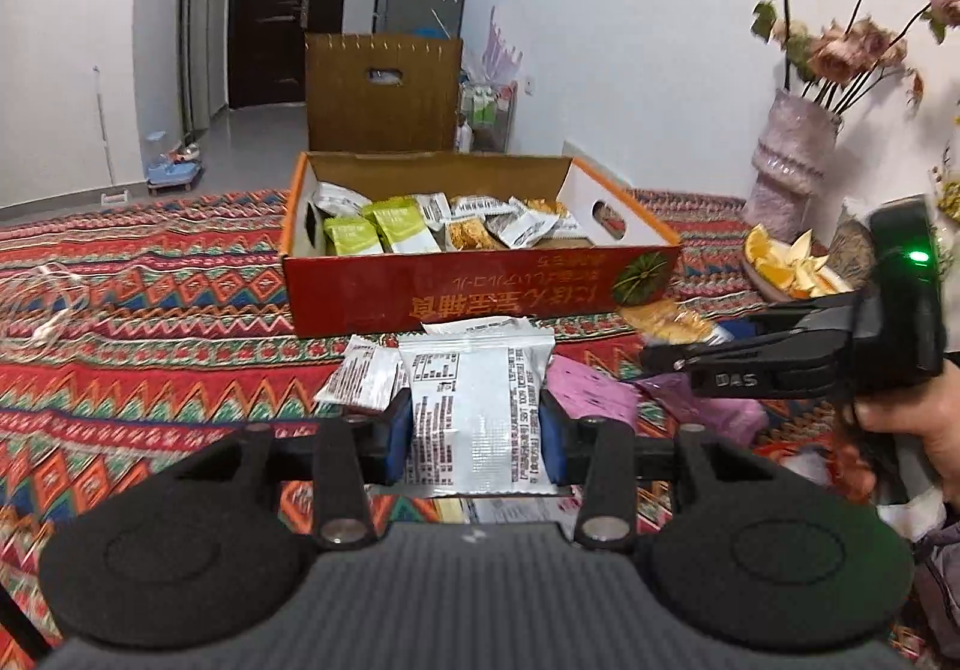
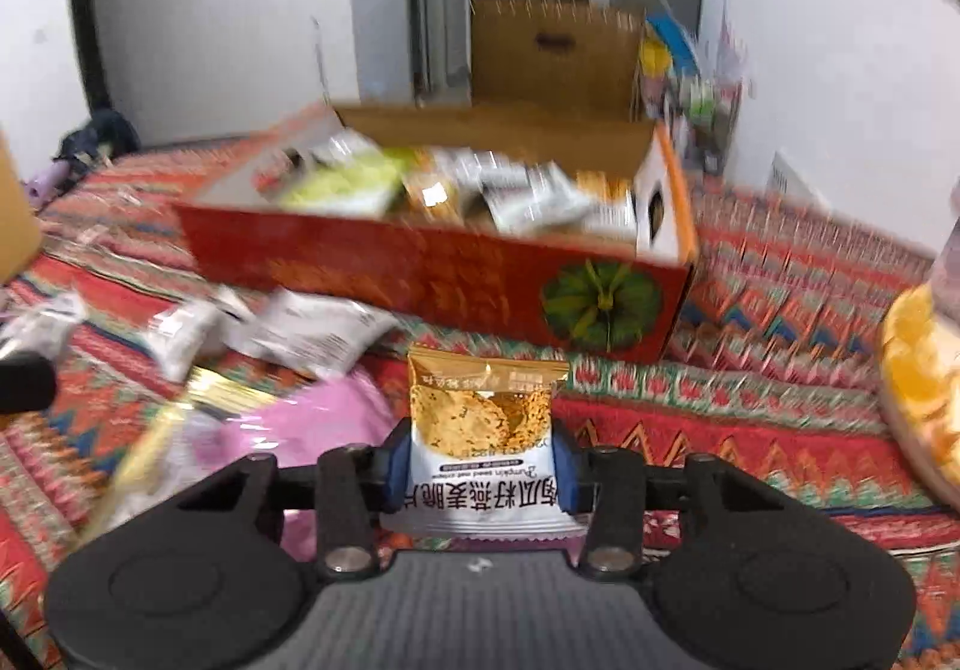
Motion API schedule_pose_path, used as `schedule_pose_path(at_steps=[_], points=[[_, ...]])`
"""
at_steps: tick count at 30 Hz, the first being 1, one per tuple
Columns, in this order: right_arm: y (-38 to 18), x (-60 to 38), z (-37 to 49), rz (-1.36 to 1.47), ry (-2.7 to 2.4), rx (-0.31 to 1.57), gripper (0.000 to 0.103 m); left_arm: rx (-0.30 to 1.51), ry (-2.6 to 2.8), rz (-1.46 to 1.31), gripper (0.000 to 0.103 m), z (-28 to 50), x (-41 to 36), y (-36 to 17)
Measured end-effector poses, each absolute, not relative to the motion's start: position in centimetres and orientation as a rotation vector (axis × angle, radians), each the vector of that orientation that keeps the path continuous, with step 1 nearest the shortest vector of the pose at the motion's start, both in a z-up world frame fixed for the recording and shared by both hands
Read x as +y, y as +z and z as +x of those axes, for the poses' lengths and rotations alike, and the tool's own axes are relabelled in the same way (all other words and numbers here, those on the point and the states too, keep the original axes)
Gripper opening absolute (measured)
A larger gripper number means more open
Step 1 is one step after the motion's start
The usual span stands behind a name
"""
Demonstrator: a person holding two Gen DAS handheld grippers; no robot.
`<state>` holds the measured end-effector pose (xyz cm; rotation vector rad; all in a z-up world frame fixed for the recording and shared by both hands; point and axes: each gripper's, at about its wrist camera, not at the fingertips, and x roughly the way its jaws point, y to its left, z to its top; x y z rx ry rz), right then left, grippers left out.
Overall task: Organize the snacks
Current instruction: 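Grasp a white sachet with the left tool while the right tool grasps a white biscuit packet, then carry both packets over the orange cardboard box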
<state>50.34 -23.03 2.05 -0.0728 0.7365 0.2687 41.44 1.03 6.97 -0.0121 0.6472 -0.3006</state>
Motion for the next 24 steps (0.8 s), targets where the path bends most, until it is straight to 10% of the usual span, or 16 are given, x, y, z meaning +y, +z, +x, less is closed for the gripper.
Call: schedule_pose_path(at_steps=[24], points=[[4.7, -24.7, 23.2, 0.010, 0.403, 0.643, 0.044, 0.619, -0.264, -0.091, 0.042, 22.7, -0.8, 7.4]])
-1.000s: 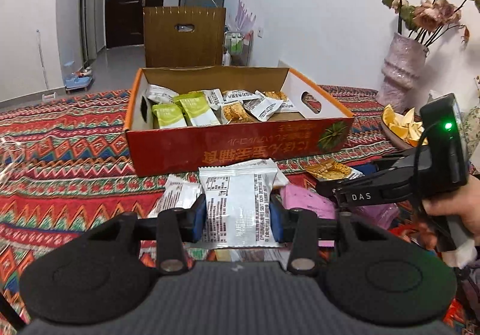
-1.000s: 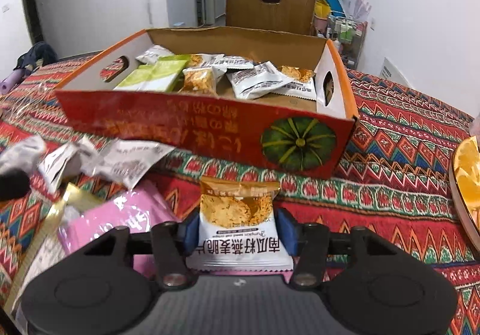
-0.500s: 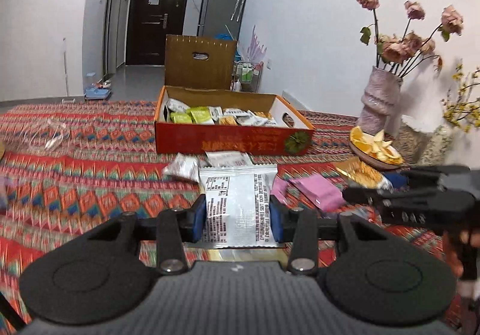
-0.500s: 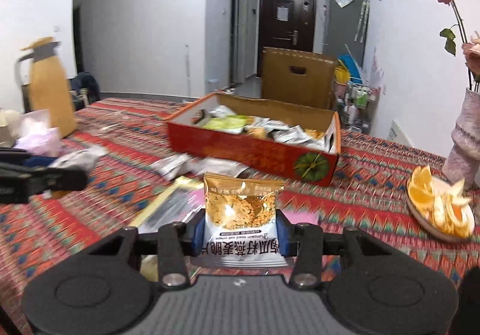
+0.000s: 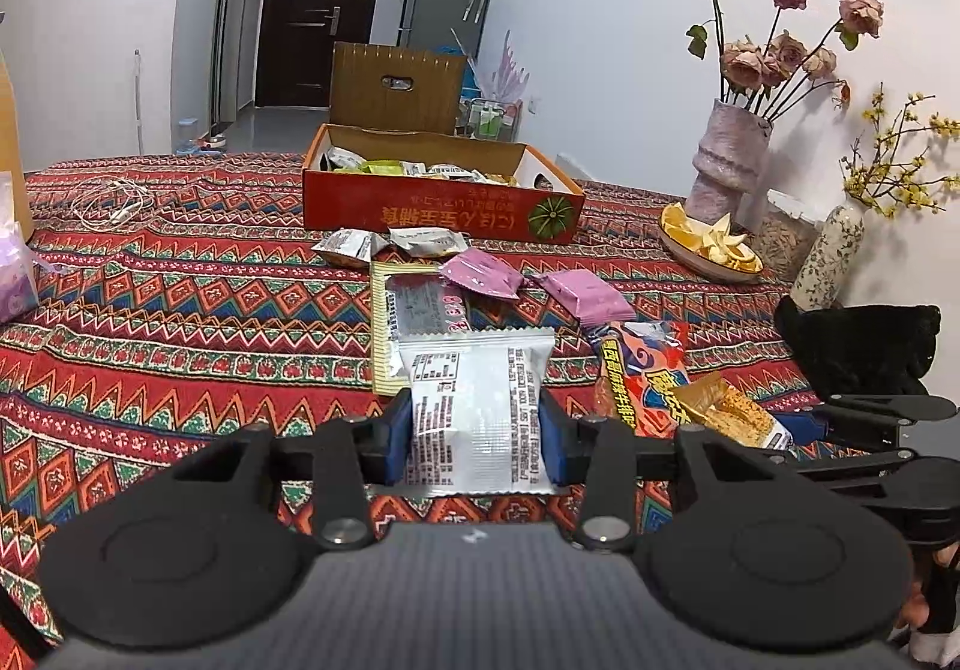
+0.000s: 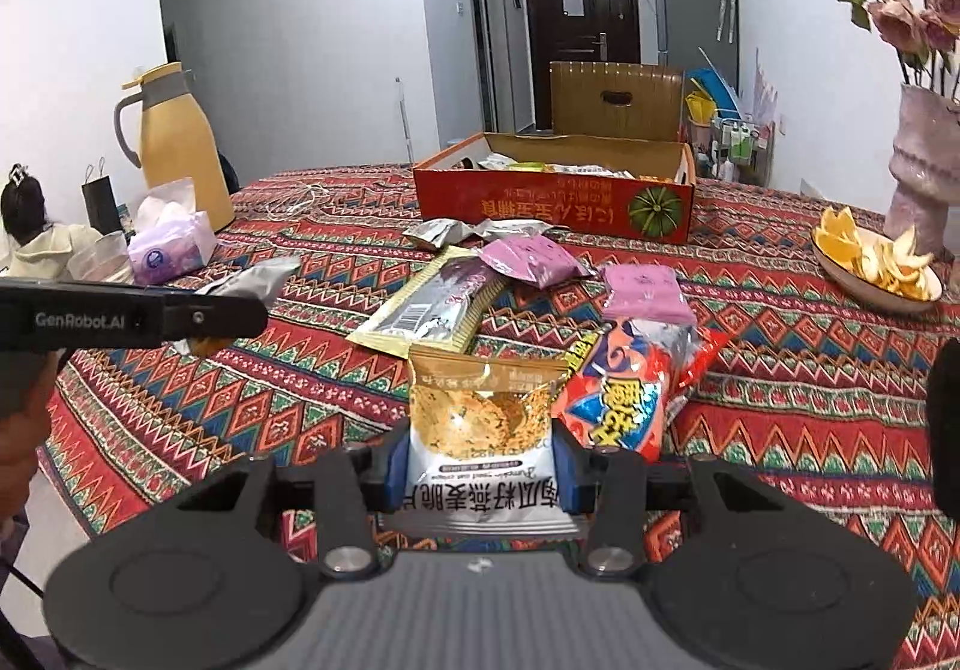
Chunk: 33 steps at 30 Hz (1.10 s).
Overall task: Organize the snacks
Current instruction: 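Carry both packets over the orange cardboard box, then open both tools to drop the packets into the box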
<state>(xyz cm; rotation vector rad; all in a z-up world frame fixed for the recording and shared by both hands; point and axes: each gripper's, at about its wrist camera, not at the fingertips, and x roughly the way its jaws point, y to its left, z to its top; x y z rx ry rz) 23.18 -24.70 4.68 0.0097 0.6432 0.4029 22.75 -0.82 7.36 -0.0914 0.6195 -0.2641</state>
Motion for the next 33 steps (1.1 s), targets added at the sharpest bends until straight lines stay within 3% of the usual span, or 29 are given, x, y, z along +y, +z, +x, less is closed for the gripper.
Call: schedule_pose_path(at_steps=[13, 23, 33], points=[[7.1, -24.1, 28.7, -0.008, 0.407, 0.550, 0.044, 0.548, -0.260, -0.084, 0.042, 29.9, 0.2, 9.7], [10.2, -21.8, 42.9, -0.029, 0.428, 0.473, 0.044, 0.501, -0.249, -0.102, 0.042, 44.1, 1.6, 11.9], [8.5, -17.0, 57.3, -0.034, 0.429, 0.500, 0.044, 0.541, -0.186, -0.072, 0.042, 57.7, 2.2, 8.0]])
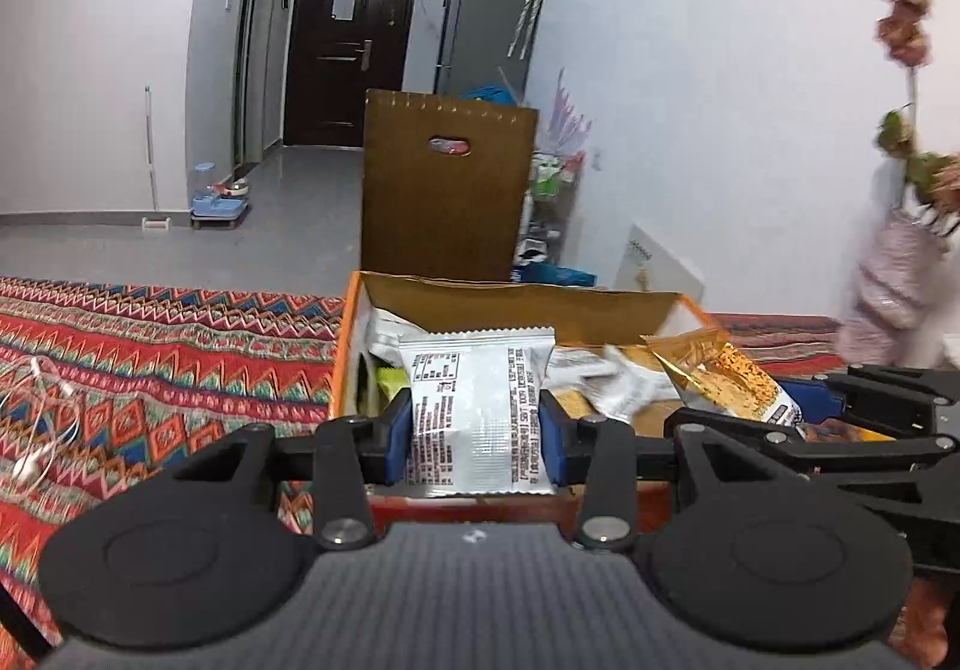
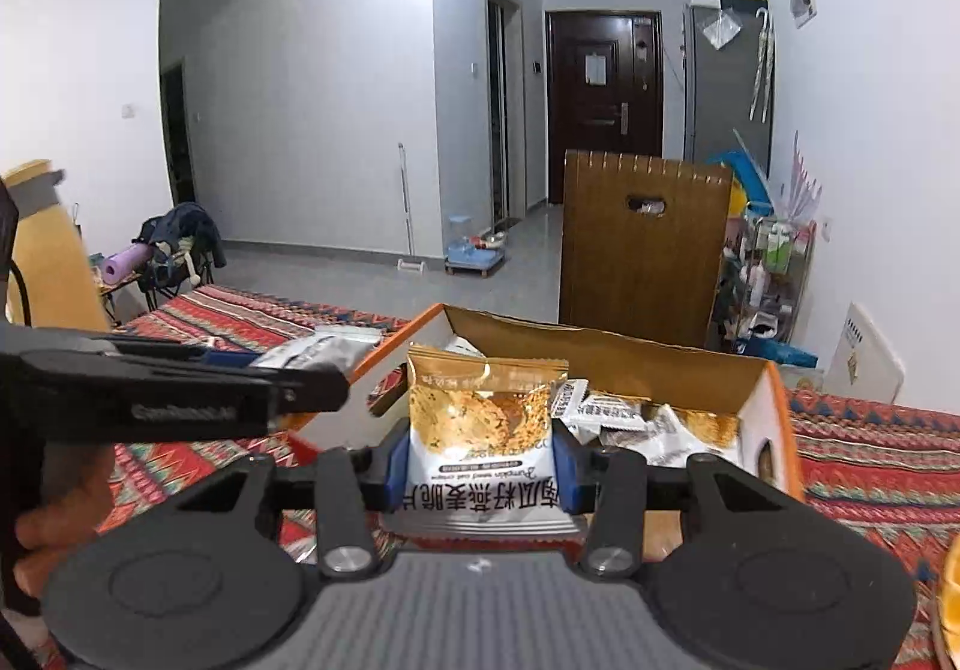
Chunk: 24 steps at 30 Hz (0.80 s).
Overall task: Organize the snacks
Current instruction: 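Open both tools to drop the packets into the box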
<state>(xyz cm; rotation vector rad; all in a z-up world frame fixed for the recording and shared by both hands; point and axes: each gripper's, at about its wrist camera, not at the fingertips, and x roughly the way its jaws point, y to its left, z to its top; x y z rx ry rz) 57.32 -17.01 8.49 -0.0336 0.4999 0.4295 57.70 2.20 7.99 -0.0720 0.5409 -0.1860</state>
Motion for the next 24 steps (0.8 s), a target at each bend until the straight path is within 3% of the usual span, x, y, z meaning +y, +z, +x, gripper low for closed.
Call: schedule_pose_path(at_steps=[7, 14, 21, 24], points=[[3.1, -15.5, 64.8, 0.039, 0.386, 0.598, 0.045, 0.617, -0.146, -0.018, 0.043, 62.6, 2.4, 2.5], [-0.1, -15.2, 66.7, 0.063, 0.379, 0.694, 0.052, 0.598, -0.188, -0.006, 0.056, 61.9, 2.5, 2.1], [2.6, -15.7, 65.1, 0.063, 0.387, 0.639, 0.057, 0.594, -0.167, -0.044, 0.062, 60.9, 3.3, 4.8], [5.3, -16.7, 62.7, 0.057, 0.381, 0.572, 0.064, 0.585, -0.179, -0.110, 0.068, 58.9, 4.3, 7.1]])
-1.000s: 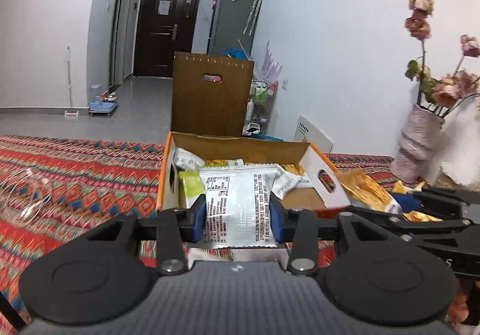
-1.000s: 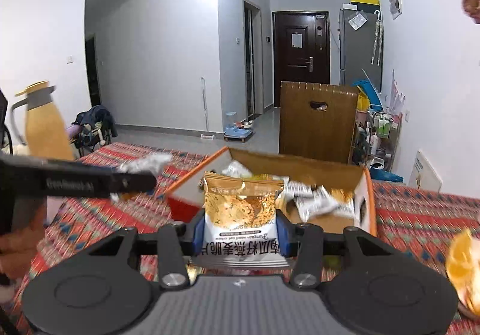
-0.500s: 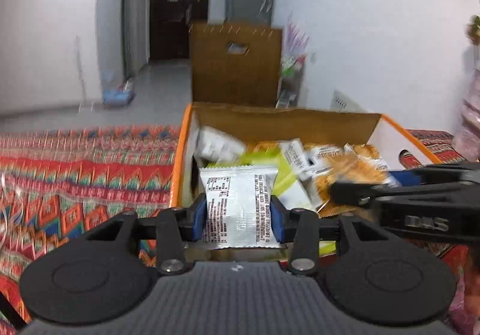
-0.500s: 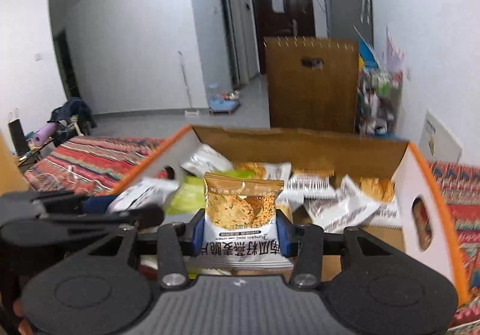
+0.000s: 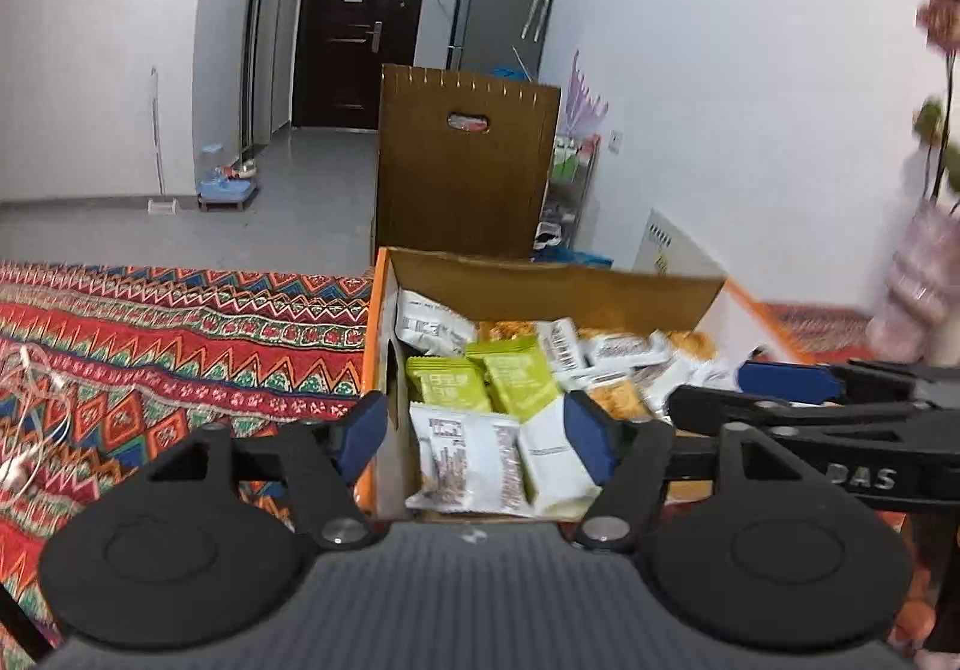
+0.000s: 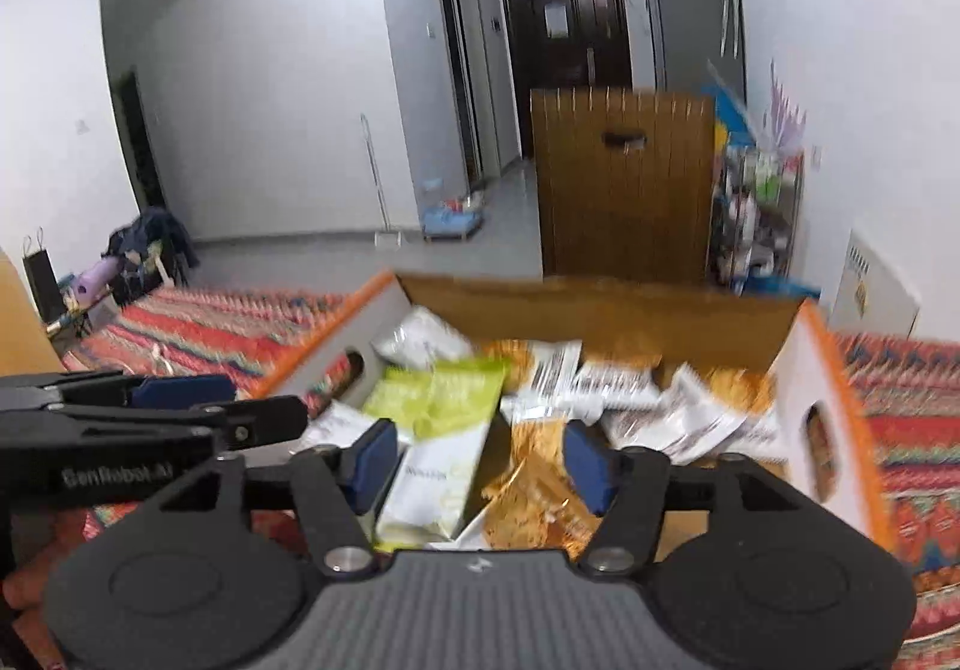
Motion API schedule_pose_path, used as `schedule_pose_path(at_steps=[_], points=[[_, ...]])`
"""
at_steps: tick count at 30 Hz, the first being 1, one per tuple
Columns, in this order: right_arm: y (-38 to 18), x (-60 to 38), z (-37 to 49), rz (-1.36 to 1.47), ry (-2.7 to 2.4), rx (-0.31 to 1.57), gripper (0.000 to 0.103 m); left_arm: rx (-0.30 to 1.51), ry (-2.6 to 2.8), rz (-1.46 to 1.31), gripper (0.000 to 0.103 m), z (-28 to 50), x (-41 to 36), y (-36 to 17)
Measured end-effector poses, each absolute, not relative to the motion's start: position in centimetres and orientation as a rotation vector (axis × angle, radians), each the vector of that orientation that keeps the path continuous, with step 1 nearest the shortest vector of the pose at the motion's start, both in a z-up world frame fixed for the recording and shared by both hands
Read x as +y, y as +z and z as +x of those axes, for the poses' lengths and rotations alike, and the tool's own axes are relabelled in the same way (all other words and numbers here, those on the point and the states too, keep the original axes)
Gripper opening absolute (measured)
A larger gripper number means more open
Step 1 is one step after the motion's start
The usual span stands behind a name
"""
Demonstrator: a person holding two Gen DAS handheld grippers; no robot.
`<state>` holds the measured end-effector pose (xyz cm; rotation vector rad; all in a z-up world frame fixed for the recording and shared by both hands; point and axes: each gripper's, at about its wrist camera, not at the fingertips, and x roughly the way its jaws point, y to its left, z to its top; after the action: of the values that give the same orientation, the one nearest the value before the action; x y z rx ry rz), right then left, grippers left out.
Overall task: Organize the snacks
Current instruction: 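Open both tools to drop the packets into the box, then move both open tools back to the remaining snacks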
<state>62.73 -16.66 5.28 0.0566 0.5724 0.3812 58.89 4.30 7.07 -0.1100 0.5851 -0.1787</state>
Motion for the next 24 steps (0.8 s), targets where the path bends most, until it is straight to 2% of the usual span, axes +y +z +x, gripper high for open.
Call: schedule_pose_path(at_steps=[5, 7, 12, 24], points=[[9.5, -18.1, 57.8, -0.008, 0.372, 0.518, 0.066, 0.572, -0.213, -0.120, 0.070, 53.9, 4.5, 10.1], [11.0, -18.7, 55.5, -0.040, 0.364, 0.504, 0.067, 0.550, -0.227, -0.102, 0.076, 50.9, 4.3, 11.1], [13.2, -20.3, 48.4, -0.091, 0.354, 0.478, 0.077, 0.514, -0.257, -0.090, 0.082, 42.6, 4.1, 12.4], [9.6, -21.7, 30.5, -0.150, 0.361, 0.512, 0.084, 0.533, -0.223, -0.106, 0.086, 26.3, 3.6, 10.0]])
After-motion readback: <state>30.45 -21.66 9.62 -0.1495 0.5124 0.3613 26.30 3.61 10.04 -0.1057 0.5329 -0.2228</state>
